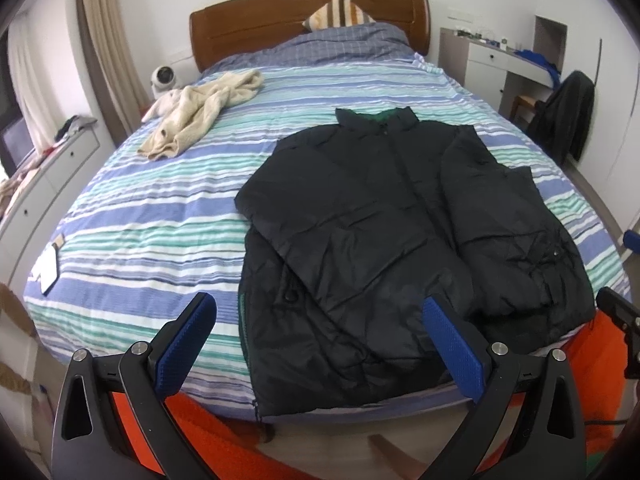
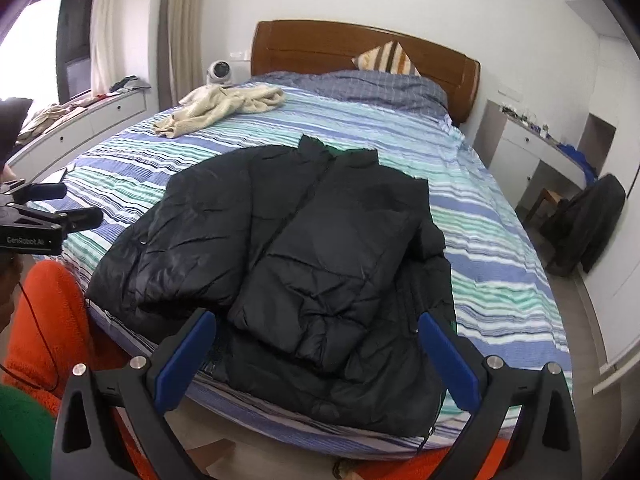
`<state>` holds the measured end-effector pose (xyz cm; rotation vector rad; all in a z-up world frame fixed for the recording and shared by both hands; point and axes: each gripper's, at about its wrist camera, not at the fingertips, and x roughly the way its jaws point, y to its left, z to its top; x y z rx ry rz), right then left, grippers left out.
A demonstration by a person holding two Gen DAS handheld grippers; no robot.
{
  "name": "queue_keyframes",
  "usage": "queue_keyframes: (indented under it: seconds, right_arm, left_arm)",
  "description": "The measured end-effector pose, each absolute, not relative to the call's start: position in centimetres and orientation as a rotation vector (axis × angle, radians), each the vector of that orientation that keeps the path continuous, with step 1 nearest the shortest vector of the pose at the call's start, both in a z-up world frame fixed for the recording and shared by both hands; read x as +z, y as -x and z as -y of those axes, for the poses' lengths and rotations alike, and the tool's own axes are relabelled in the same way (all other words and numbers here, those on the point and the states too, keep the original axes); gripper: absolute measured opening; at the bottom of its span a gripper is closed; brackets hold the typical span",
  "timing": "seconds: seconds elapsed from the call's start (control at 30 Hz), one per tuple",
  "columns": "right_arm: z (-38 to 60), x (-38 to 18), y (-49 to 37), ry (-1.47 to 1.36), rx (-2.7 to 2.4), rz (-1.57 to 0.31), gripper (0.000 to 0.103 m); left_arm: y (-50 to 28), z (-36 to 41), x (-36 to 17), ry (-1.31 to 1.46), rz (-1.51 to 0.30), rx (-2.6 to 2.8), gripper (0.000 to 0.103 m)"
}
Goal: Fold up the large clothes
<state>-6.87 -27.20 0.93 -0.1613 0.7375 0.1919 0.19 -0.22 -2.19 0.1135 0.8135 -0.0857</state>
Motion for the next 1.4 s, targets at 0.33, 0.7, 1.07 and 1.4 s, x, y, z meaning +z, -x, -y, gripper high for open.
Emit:
queue_keyframes:
  seconds: [0.33, 0.7, 1.07, 1.4]
  right_arm:
    - [26.5, 1.6, 7.7, 0.189, 0.268, -0.651, 0.103]
    - [28.2, -0.3, 5.8, 0.15, 0.124, -0.852, 0.103]
    - [27.9, 1.1, 5.8, 0.167, 0.085, -0.879, 0.103]
    - [28.5, 0.9, 5.8, 0.155, 0.054, -0.89, 0.103]
  left_arm:
    - [0.0, 1.3, -2.0, -0.133, -0.791, -0.11, 0.103]
    - [0.0, 1.4, -2.6, -0.144, -0.803, -0.104, 0.103]
    - [0.0, 1.9, -2.5, -0.147, -0.822, -0.102, 0.103]
    - [0.2, 2.1, -2.0, -0.152, -0.819, -0.101, 0.103]
